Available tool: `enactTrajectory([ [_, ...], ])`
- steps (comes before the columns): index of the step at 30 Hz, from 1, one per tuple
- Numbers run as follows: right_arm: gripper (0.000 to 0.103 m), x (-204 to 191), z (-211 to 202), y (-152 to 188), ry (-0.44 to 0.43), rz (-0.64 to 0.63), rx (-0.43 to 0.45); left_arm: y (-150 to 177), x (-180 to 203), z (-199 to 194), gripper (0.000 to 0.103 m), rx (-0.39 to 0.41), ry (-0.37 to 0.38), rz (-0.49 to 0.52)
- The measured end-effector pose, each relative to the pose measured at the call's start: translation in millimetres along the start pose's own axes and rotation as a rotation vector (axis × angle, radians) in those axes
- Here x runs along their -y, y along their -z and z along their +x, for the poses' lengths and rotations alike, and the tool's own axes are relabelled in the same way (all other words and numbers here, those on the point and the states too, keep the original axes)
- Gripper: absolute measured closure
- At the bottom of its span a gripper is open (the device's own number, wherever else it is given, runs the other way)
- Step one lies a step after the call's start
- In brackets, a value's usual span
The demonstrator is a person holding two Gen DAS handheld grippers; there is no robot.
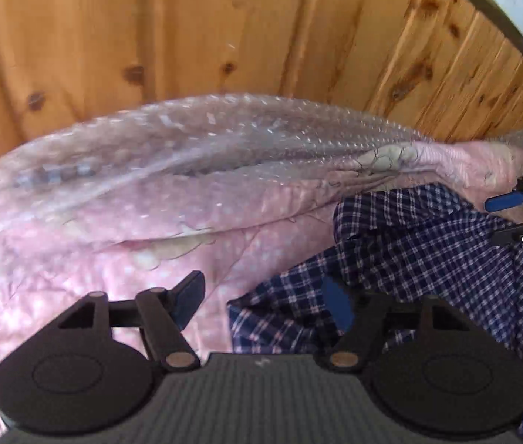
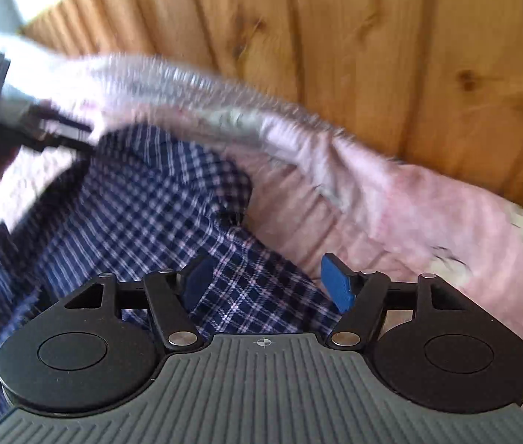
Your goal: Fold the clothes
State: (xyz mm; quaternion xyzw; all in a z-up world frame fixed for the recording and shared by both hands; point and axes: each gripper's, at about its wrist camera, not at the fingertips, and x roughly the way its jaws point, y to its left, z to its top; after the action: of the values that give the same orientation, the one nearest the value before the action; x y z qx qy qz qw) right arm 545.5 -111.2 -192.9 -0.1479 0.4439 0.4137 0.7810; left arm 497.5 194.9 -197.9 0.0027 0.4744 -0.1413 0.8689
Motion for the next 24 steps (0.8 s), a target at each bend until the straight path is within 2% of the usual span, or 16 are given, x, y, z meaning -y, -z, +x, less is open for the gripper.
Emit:
enactTrajectory([
  [1,0.095,-2,3,3,-0.004,-0.015,-0.028,1,2,5,0.101,-0.029,0.015,0.006],
  [2,0.103,-5,6,6,-0.007,-0.03,-0.05,3,3,5,0.103,-0.036,0.024,0.007],
  [5,0.103,-17,-24,17,-0.011,-0.027,0.036,16,1,-25,0.103,0.044,0.081,-0.02],
  [8,0.103,-39,-77,34,-0.004,-0.024,0.138,37,-6,-84,0.103,0.152,0.134,-0.07],
  [10,0.103,-63,-118,51,-0.004,-0.031,0.198,62,-8,-128,0.103,0.196,0.168,-0.112],
  [11,0.103,-77,-139,62,-0.004,-0.036,0.216,82,-5,-146,0.103,0.192,0.194,-0.128],
  [14,0.103,-121,-193,111,-0.025,0.011,0.219,144,5,-202,0.103,0.178,0.271,-0.179],
  [15,0.103,-135,-199,132,-0.024,0.028,0.186,166,9,-217,0.103,0.164,0.299,-0.196],
  [17,0.103,-158,-198,180,-0.013,0.086,0.086,220,25,-226,0.103,0.07,0.353,-0.228],
  [19,0.103,-169,-185,221,0.039,0.174,0.002,260,36,-221,0.102,-0.001,0.306,-0.27],
  [21,0.095,-164,-180,228,0.021,0.337,0.025,272,32,-216,0.098,0.003,0.301,-0.384],
  [22,0.085,-161,-178,230,0.012,0.415,0.04,278,30,-214,0.094,0.005,0.298,-0.441],
  [24,0.06,-148,-179,206,-0.006,0.499,0.133,290,26,-210,0.091,0.01,0.292,-0.555],
])
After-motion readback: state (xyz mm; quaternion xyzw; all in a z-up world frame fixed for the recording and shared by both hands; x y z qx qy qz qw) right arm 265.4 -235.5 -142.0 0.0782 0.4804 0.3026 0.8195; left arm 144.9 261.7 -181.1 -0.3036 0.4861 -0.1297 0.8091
